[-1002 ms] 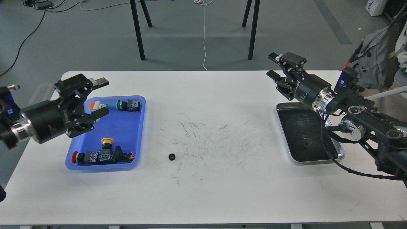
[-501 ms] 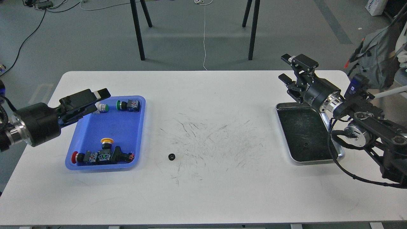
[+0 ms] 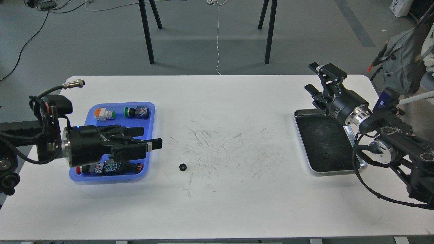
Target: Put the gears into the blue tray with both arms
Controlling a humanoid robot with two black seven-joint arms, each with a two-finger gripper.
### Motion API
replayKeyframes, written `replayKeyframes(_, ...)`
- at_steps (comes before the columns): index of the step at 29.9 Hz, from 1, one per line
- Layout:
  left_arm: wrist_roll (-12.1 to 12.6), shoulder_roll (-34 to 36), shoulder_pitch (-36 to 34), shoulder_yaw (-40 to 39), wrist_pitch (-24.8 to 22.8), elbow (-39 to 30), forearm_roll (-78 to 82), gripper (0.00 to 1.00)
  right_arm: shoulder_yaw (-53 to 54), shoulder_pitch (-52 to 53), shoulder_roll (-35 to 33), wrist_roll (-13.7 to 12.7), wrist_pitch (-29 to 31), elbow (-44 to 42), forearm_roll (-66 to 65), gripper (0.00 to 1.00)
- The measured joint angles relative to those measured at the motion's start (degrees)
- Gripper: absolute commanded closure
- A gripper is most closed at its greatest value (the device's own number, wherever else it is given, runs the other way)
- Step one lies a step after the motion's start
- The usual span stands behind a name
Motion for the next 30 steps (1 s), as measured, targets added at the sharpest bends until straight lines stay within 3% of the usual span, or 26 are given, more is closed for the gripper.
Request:
replayKeyframes(7,-0.05,-9.34,-0.48,0.31,-1.18,2.80,12.45,0.00,0.00,0.00,0.00,0.00,-0.27,-0.17,0.00,0.20)
replayKeyframes(17,-2.74,-13.23,0.20,5.21,-2.17,7.41,20.30,0.03,0.59,-0.22,-0.34,0.00,-0.79,-0.17,0.00,0.18)
replayKeyframes(22,-3.05,-17.32,-0.03,5.52,-1.98,11.83,22.34,0.06,2.30,-0.74,-0.35,0.02,-2.37,-0.51,0.06,0.11)
replayKeyframes(30,-3.26,-22.83,0.26,5.42,-1.27,17.21,26.93,0.12,5.92,-1.77,0.18,0.15,-4.67,-0.67,0.21,0.10)
